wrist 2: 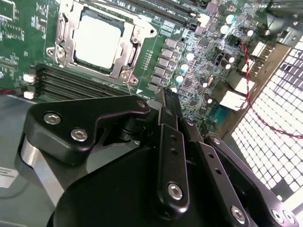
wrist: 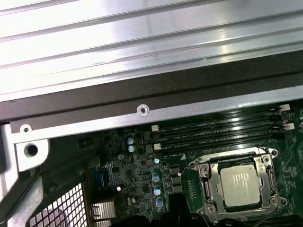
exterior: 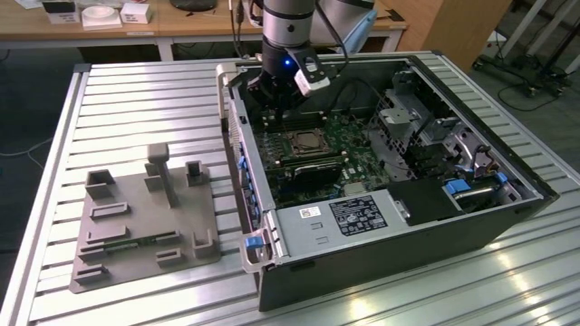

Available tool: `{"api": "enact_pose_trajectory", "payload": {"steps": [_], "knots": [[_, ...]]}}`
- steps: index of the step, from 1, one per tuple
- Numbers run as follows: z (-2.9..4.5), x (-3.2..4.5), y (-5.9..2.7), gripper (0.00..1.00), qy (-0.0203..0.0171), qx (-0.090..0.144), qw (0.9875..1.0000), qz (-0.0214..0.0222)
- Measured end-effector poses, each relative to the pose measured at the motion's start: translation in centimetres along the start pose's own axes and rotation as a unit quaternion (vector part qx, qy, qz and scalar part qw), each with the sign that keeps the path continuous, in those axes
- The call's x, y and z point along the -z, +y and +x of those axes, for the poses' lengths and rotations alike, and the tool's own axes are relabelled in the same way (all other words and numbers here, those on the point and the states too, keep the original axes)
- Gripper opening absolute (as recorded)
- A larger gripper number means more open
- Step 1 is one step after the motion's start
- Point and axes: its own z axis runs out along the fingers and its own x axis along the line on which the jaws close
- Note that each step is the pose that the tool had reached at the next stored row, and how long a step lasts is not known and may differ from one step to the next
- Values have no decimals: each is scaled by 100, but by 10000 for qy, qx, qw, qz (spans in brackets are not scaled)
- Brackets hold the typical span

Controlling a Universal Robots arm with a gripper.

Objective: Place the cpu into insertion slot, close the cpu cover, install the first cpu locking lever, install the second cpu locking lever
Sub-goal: 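Install the first cpu locking lever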

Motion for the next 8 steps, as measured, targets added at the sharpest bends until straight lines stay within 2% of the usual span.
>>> {"api": "enact_pose_trajectory", "payload": {"steps": [8], "knots": [[25, -33, 118, 10, 4, 67, 10000, -19]]}}
